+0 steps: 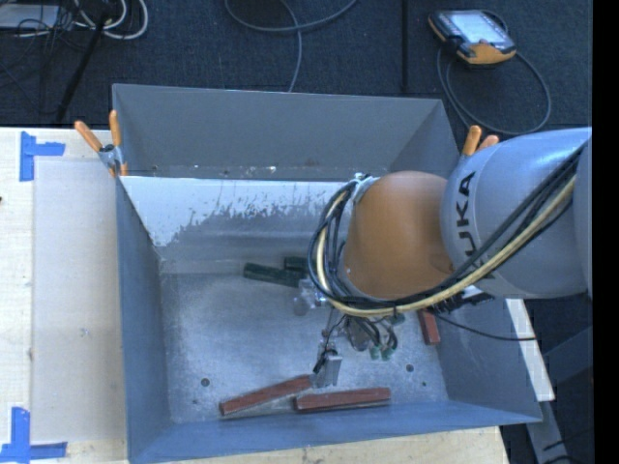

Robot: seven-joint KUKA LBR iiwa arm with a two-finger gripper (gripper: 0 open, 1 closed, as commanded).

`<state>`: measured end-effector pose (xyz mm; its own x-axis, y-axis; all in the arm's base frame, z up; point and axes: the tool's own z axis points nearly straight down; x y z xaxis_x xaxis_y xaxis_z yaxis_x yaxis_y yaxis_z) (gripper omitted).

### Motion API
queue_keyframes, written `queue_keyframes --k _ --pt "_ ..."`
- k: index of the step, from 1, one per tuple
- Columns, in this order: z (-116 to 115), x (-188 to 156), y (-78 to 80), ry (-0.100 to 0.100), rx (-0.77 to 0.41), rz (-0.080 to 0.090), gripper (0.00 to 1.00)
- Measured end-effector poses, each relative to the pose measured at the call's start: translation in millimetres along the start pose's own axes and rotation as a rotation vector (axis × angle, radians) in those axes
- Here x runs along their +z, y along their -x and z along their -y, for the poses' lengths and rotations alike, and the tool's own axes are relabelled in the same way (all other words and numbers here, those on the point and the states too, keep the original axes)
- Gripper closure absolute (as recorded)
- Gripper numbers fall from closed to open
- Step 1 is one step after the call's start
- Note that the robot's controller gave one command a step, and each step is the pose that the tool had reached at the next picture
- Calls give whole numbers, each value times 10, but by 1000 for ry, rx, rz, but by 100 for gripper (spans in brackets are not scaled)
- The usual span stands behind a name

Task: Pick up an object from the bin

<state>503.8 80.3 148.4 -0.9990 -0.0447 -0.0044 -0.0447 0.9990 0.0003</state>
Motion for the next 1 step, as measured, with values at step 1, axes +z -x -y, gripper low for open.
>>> queue_keyframes --k 1 --pt "35 482 -31 0 -11 -5 0"
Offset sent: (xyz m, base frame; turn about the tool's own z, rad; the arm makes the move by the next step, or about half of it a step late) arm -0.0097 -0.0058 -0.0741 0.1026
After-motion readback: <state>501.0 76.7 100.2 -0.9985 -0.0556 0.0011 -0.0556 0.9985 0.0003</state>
